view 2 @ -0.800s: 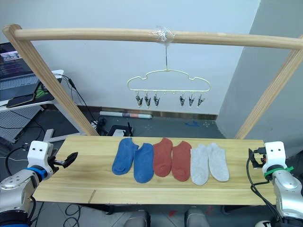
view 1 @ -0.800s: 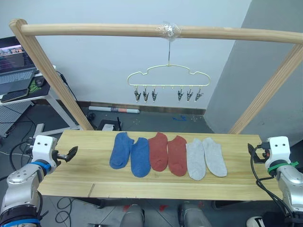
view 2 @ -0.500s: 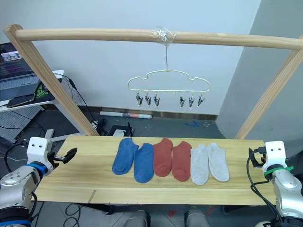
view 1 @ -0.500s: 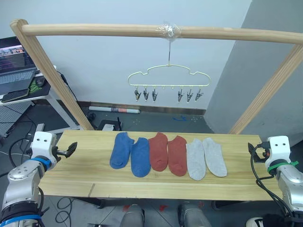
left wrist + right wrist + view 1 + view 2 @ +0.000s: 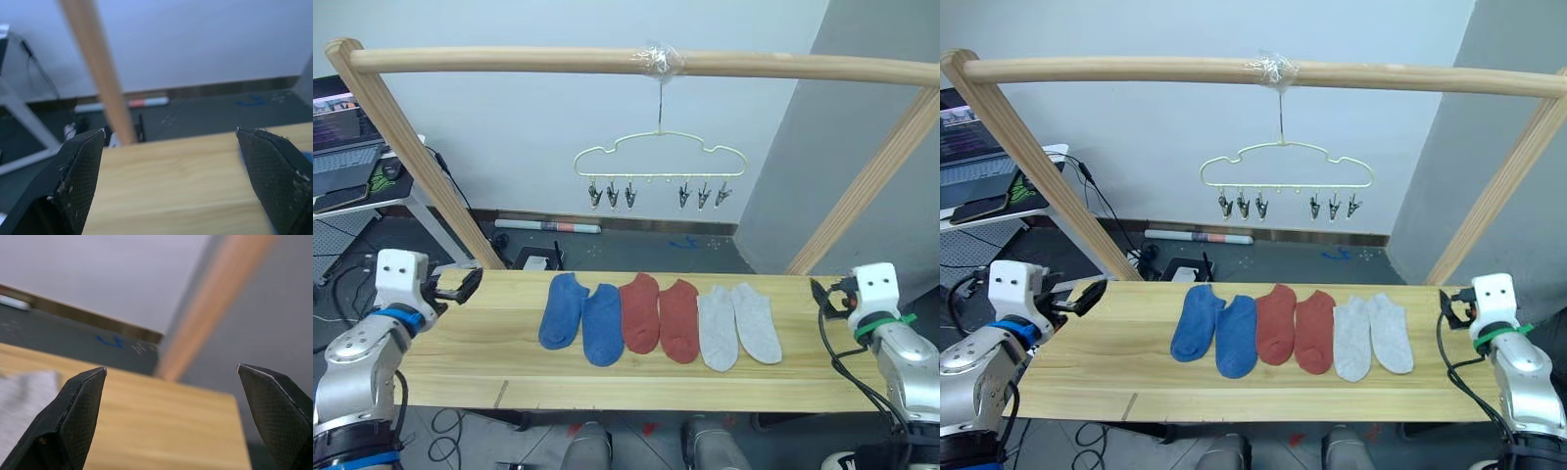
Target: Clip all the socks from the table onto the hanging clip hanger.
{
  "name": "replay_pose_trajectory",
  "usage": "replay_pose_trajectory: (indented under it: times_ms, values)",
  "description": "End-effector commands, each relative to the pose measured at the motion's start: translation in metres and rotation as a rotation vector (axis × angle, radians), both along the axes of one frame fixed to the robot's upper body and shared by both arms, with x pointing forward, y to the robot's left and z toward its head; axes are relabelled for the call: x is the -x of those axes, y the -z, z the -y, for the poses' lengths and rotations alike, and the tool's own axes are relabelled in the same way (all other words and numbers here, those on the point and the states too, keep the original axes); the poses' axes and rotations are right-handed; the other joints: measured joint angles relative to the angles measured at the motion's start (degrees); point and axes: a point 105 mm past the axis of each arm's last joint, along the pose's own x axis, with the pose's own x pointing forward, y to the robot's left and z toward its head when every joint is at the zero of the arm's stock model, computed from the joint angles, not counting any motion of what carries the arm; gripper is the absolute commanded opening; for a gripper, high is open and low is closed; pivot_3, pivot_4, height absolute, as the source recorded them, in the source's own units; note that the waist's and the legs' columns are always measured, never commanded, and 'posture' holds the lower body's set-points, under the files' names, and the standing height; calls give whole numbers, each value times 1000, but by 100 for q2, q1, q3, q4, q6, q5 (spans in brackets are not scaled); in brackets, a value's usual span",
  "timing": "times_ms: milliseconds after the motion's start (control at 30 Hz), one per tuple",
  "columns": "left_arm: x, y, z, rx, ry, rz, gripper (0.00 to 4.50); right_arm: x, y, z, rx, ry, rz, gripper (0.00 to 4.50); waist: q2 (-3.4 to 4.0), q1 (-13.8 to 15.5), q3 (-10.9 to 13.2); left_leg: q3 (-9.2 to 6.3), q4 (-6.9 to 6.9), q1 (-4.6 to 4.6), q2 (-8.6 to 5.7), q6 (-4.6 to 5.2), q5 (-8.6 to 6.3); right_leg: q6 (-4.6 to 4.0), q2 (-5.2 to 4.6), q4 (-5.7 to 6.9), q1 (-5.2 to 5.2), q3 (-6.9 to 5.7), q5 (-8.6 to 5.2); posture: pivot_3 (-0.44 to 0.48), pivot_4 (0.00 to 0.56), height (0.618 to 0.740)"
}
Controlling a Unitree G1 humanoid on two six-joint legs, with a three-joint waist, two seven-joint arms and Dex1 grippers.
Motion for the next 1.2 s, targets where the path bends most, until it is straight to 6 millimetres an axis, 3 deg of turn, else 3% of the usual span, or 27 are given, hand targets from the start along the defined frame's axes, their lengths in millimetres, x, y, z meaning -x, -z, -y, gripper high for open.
replay_pose_trajectory:
  times_ms: [33, 100, 133, 233, 333, 500, 567, 667, 733, 867, 1200]
  values:
    - [0, -26, 28, 10, 50, 77, 4479, -10, -27, -23, 15, -102, 75, 4500, 4, -1, 9, -1, 0, -1, 0, 0, 0, 0, 1, 0, 0, 0, 0, 80, 168, 740]
    - [0, -30, 39, 14, 78, 86, 4479, -13, -32, -35, -2, -143, 81, 4500, 3, -1, 14, -4, 0, -1, 1, 0, 0, 0, 3, 0, 1, 0, 0, 75, 178, 740]
    - [-3, -37, 55, 30, 123, 117, 4297, -16, -37, -51, -14, -217, 89, 4500, -1, -1, 27, -5, 0, -1, 1, 0, 0, 0, 4, 0, 1, 0, 0, 75, 178, 740]
    - [-12, -50, 90, 81, 195, 177, 3563, -18, -46, -86, -80, -378, 104, 4500, -13, 8, 71, -6, 9, -1, 0, 0, 0, 1, 5, -2, 9, 0, 1, 71, 181, 740]
    - [-24, -41, 121, 98, 230, 169, 2633, -19, -49, -107, -71, -486, 104, 4500, -16, 17, 105, -18, 28, 0, 0, 0, 0, 7, 9, -2, 24, -5, 4, 66, 188, 740]
    - [-36, -40, 152, 100, 275, 217, 2633, -23, -68, -138, -73, -590, 143, 4500, -10, 2, 157, -18, 39, -1, -4, 0, -1, 8, 10, -6, 32, -2, 5, 48, 192, 740]
    - [-40, -38, 158, 67, 284, 231, 2633, -22, -73, -147, -90, -624, 150, 4500, -7, -24, 168, -20, 39, -2, -3, 0, -1, 8, 12, -2, 29, -2, 5, 43, 193, 740]
    - [-62, -38, 162, 64, 216, 286, 2633, -13, -85, -182, -119, -760, 165, 4500, -5, -71, 171, -23, 39, -2, -2, 0, -1, 8, 14, -3, 30, -3, 5, 8, 197, 740]
    - [-71, -39, 163, 53, 182, 320, 2633, -9, -91, -195, -136, -803, 171, 4500, -7, -95, 177, -23, 44, -3, -3, 0, -1, 11, 14, -3, 30, -3, 7, 4, 200, 740]
    - [-85, -33, 165, 74, 133, 335, 2633, -4, -97, -206, -153, -846, 165, 4500, -13, -109, 188, -24, 51, -14, -6, 0, -1, 18, 12, -11, 30, -2, 11, -9, 206, 740]
    - [-109, -47, 168, 91, 156, 381, 2633, 5, -112, -219, -166, -886, 175, 4500, -13, -131, 317, -27, 59, -22, -6, 0, -1, 29, 13, -6, 22, -3, 17, -21, 233, 740]
